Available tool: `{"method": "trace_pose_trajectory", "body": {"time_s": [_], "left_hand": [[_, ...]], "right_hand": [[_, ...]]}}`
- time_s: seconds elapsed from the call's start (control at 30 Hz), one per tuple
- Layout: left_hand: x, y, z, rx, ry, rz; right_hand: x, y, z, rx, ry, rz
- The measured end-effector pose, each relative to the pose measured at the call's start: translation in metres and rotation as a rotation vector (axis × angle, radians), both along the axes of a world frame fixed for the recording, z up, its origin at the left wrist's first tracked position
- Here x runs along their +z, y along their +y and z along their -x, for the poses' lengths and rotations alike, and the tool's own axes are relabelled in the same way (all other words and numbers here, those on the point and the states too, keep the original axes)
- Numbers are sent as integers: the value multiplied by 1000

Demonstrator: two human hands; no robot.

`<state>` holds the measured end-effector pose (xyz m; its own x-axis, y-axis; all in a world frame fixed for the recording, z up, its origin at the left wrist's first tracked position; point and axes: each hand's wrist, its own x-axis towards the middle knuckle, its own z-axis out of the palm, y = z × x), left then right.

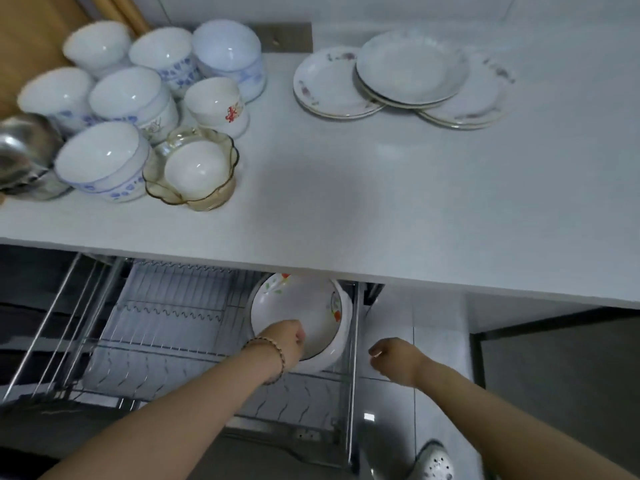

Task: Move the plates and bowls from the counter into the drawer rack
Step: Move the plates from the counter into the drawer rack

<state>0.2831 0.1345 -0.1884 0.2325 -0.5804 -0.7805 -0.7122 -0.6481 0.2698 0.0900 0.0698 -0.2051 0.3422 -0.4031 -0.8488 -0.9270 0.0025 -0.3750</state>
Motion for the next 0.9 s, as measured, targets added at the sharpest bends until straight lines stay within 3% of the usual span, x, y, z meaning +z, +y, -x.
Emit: {"method": "trace_pose_trajectory", "body": {"time_s": [0.13, 0.3, 0.57, 0.7, 0.9], "left_hand": [[49, -45, 83, -42, 5, 79], [105, -127, 189, -72, 48, 234], [157, -248, 322, -82, 235, 352], [151, -304, 379, -29, 362, 307], [118, -404, 444, -133, 441, 193]], "right_hand": [[55, -36, 77, 162, 66, 159], [124, -104, 179, 10, 58, 330], [181, -213, 305, -455, -13, 493], [175, -259, 357, -670, -30, 457], [147, -315, 433, -1068, 11, 389]]}}
